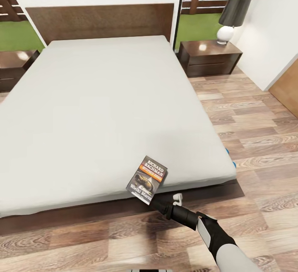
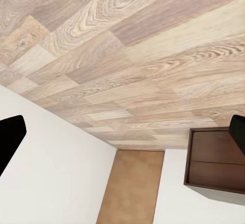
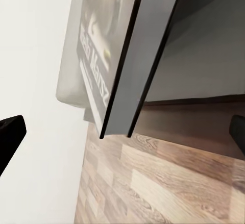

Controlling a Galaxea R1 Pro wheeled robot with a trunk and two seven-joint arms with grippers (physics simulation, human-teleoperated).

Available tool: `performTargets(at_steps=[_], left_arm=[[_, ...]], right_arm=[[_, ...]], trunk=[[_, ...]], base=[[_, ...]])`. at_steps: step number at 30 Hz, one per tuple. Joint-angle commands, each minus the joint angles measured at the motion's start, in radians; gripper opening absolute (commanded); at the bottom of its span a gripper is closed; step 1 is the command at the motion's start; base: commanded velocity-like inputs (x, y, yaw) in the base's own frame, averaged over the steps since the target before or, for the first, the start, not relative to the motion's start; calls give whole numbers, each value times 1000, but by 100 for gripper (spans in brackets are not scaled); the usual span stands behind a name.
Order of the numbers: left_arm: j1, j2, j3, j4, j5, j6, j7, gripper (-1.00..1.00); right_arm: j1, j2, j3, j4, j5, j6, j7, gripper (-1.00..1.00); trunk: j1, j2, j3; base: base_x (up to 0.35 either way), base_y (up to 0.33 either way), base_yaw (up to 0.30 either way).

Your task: In the bedroom, move the book from the bed onto either nightstand, and place the two sandals side by side next to the bed.

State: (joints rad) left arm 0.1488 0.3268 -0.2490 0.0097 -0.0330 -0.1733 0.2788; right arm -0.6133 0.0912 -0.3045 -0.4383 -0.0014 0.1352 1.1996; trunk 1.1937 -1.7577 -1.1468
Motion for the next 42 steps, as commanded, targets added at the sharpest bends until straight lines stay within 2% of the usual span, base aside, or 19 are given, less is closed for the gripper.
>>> performTargets(at_steps=[1, 42], left_arm=[[0, 0, -4, 1, -4, -3, 4, 100], [0, 0, -4, 1, -4, -5, 2, 100]], right_arm=[[0, 1, -5, 0, 0, 10, 5, 100], [-6, 1, -5, 0, -2, 10, 3, 100]], trunk=[[0, 0, 0], [0, 0, 0]], base=[[0, 65, 0], [0, 36, 0]])
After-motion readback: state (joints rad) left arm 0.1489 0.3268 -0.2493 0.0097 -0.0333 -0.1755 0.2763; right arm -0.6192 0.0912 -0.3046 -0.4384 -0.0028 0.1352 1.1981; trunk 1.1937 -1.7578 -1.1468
